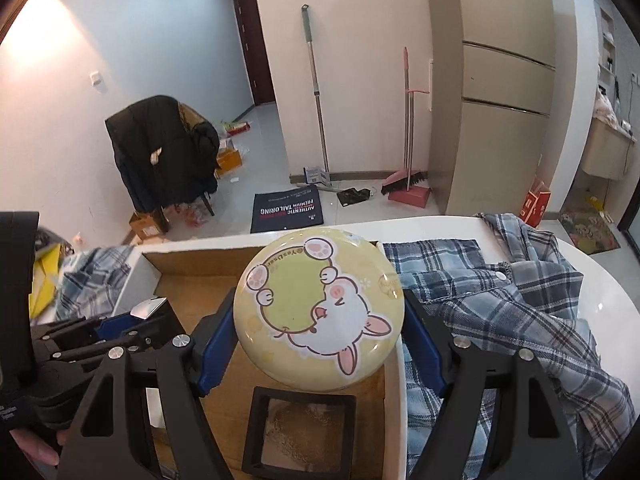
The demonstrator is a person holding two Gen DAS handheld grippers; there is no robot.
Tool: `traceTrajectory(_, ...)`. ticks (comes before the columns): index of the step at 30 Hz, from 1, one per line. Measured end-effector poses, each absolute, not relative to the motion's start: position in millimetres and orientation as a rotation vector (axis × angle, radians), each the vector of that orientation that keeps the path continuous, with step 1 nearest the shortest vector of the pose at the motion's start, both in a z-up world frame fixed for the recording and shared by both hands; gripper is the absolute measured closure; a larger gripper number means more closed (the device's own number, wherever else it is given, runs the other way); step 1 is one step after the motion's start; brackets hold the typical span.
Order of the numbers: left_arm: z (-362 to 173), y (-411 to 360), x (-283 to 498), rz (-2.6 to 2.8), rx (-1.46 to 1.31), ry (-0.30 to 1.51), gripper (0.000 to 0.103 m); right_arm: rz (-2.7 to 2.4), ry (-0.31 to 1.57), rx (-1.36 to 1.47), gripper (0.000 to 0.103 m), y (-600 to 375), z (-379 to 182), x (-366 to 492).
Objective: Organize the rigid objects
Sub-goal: 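Carry the tin and black charger over the box and release them inside, then withdraw both grippers and move the right gripper to the grey card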
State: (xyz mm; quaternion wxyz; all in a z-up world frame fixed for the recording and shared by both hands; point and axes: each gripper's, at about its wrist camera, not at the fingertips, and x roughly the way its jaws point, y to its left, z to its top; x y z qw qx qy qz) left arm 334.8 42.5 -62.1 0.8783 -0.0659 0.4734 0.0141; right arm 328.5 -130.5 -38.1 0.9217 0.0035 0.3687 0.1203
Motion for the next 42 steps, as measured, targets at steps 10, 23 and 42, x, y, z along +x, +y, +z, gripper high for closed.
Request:
traceTrajectory(10,-50,34,330,0.030,-0.123,0.951,0.060,0.263,0.791,0.017,0.029,-131,-49,336)
traceTrajectory(23,7,45,304,0.034,-0.120,0.718,0.029,0.242,0.834,-0.097,0.029,-113,-69,339)
traceTrajectory(42,101,40,217,0.128,-0.071,0.432,0.023,0.285,0.698,-0.038,0.014,-155,27,260)
